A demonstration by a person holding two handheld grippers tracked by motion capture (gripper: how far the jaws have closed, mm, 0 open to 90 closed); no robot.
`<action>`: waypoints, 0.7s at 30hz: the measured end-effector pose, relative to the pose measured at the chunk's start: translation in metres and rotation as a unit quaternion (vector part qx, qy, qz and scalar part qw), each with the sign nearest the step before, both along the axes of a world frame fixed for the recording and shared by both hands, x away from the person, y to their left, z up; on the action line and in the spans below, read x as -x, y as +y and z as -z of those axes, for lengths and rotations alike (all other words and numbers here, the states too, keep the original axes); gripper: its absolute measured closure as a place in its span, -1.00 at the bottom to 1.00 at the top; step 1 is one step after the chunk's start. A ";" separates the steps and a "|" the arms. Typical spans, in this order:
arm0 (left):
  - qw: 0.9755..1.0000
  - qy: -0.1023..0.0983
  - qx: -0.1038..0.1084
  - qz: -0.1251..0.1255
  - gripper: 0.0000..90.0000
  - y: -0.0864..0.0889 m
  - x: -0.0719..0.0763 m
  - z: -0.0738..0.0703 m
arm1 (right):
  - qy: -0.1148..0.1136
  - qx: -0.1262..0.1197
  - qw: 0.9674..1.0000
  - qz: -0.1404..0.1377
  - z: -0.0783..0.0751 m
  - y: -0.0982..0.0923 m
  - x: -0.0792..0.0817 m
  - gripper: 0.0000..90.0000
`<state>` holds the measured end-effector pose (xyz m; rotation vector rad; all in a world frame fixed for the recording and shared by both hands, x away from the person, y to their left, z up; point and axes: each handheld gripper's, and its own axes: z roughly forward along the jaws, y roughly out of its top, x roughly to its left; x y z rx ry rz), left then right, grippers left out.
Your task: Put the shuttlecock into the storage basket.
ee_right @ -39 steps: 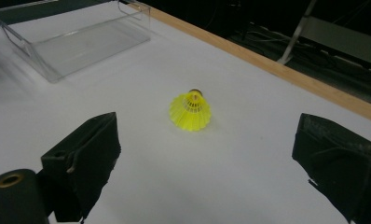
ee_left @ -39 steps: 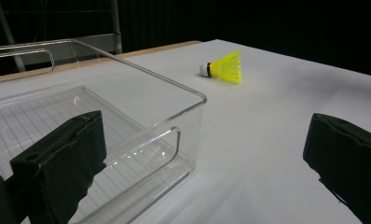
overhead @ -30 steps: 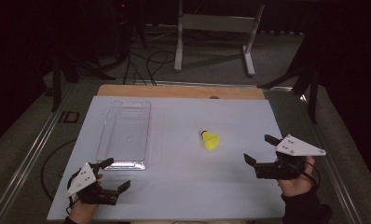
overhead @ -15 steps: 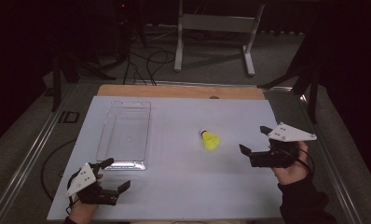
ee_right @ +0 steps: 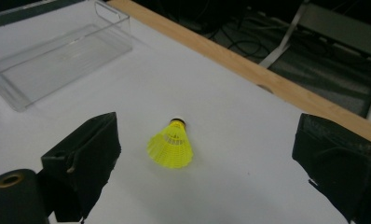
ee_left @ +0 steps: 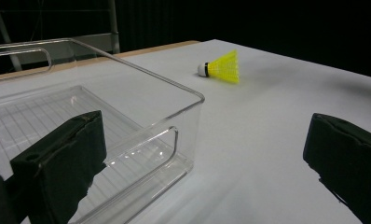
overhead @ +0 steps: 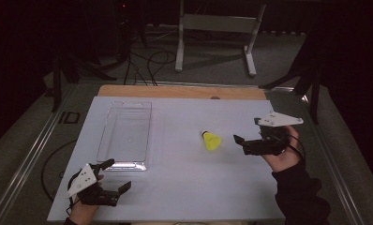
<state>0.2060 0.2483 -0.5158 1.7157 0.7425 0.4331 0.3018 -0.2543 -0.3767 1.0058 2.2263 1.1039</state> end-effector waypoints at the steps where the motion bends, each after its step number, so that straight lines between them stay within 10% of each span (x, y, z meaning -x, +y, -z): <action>1: 1.000 0.000 0.000 0.000 -1.00 0.000 0.000 0.000 | 0.002 0.003 1.000 0.000 0.001 0.001 -0.002 -0.83; 21: 1.000 0.002 0.002 0.003 -1.00 0.000 0.000 0.000 | 0.068 0.027 0.997 -0.014 0.040 0.018 -0.041 -0.82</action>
